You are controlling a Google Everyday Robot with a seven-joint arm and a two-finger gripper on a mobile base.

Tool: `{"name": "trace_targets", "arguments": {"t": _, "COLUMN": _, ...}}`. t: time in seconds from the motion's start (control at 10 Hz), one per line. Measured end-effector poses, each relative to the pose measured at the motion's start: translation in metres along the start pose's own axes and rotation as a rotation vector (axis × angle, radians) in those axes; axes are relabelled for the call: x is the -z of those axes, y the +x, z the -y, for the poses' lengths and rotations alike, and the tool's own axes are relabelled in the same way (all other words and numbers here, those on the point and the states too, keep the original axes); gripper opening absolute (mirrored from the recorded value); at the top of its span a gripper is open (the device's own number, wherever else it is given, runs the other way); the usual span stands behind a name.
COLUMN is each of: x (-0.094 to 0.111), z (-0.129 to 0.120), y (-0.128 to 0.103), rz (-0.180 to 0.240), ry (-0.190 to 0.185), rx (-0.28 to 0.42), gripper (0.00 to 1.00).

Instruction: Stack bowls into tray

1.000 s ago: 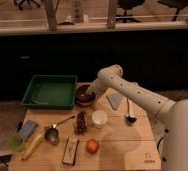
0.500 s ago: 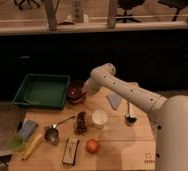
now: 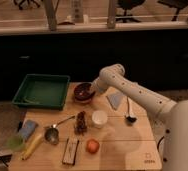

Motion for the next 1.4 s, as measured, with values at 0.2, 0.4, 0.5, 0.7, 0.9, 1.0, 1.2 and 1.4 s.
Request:
{"name": "trace_targets", "arguments": {"t": 0.2, "x": -0.003, "z": 0.018, "y": -0.010, "rz": 0.014, "ry": 0.020, "rx": 0.008, "gripper": 0.00}}
{"name": "trace_targets", "arguments": {"t": 0.4, "x": -0.006, "z": 0.038, "y": -0.022, "rz": 0.033, "ry": 0.041, "rx": 0.029, "gripper": 0.00}}
{"name": "trace_targets", "arguments": {"t": 0.5, "x": -0.005, "z": 0.042, "y": -0.024, "rz": 0.040, "ry": 0.050, "rx": 0.039, "gripper": 0.00}}
{"name": "trace_targets", "arguments": {"t": 0.7, "x": -0.002, "z": 0.047, "y": -0.025, "rz": 0.048, "ry": 0.063, "rx": 0.052, "gripper": 0.00}}
{"name": "trace_targets", "arguments": {"t": 0.9, "x": 0.001, "z": 0.051, "y": -0.026, "rz": 0.050, "ry": 0.072, "rx": 0.060, "gripper": 0.00}}
{"name": "trace_targets", "arguments": {"t": 1.0, "x": 0.004, "z": 0.052, "y": -0.025, "rz": 0.049, "ry": 0.078, "rx": 0.065, "gripper": 0.00}}
{"name": "trace_targets", "arguments": {"t": 1.2, "x": 0.009, "z": 0.057, "y": -0.023, "rz": 0.043, "ry": 0.084, "rx": 0.075, "gripper": 0.00}}
{"name": "trace_targets", "arguments": {"t": 1.4, "x": 0.014, "z": 0.060, "y": -0.018, "rz": 0.032, "ry": 0.087, "rx": 0.078, "gripper": 0.00}}
